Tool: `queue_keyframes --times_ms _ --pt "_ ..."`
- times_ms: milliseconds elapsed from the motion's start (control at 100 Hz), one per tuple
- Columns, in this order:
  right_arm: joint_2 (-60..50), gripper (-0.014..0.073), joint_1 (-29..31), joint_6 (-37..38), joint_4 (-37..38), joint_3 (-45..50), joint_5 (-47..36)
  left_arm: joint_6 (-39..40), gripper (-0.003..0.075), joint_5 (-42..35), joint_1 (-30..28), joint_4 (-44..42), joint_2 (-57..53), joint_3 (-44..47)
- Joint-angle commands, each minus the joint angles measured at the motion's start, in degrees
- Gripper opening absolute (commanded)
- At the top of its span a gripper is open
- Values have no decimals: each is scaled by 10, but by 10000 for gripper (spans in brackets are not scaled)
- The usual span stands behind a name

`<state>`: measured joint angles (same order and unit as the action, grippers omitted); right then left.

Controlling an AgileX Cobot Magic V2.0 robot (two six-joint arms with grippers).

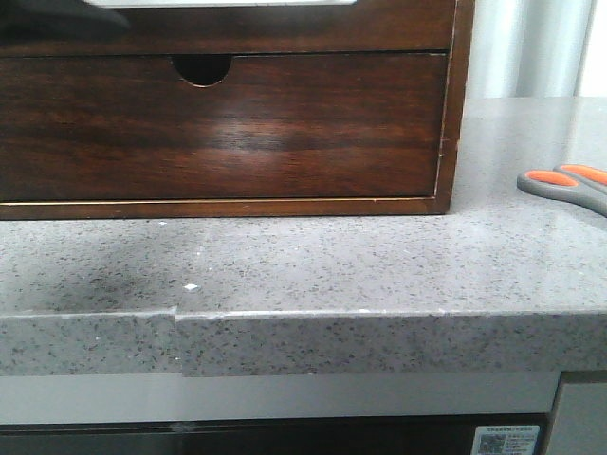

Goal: Put scissors in drawer with both arms
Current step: 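Grasp the white drawer handle with the left gripper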

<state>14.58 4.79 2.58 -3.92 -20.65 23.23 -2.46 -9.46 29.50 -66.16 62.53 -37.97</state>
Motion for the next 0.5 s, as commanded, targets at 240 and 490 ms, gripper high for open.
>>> queue_keyframes --times_ms 240,490 --pt "10 -48 -1 -1 1 -18 -47 1 -22 -3 5 5 0 -21" --pt "10 -48 -1 -1 1 -18 -46 1 -22 -3 5 5 -1 -21"
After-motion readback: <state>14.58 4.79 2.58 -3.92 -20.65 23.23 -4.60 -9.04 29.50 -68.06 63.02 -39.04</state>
